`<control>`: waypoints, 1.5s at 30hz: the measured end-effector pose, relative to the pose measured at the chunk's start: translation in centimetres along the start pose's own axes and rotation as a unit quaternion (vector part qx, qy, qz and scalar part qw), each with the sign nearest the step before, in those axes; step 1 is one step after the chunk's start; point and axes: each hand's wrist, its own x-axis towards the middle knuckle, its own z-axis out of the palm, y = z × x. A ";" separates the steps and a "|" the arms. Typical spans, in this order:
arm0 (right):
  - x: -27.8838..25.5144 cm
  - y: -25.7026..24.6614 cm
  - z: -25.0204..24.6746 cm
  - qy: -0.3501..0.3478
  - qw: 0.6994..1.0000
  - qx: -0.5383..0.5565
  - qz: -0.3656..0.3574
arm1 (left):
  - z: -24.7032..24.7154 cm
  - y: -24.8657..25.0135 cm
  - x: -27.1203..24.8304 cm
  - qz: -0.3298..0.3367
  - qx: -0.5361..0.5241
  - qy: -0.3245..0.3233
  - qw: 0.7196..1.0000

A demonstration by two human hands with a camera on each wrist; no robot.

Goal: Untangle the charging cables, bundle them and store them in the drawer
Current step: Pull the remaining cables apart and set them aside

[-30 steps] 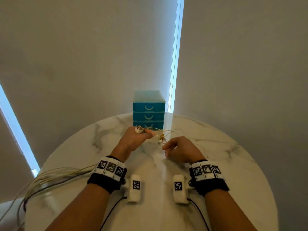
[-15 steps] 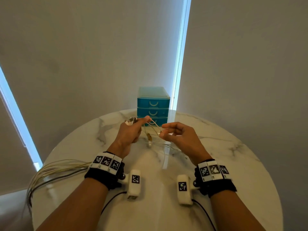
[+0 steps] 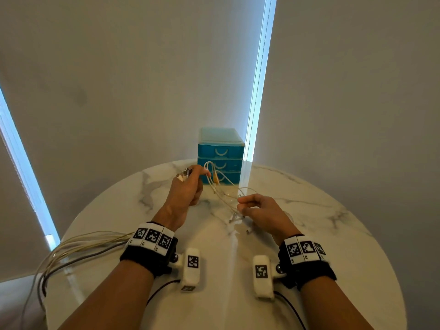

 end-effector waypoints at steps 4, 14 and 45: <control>0.1 0.0 -0.1 0.051 0.998 0.036 -0.031 | -0.2 0.3 -0.1 -0.005 -0.003 -0.013 1.000; -0.3 -1.1 1.6 0.046 0.989 0.114 -0.086 | 0.2 1.6 -1.5 -0.017 0.052 -0.119 0.991; -0.8 -1.3 1.5 0.052 0.984 0.138 -0.100 | 0.5 0.7 -1.6 0.046 0.179 -0.079 0.980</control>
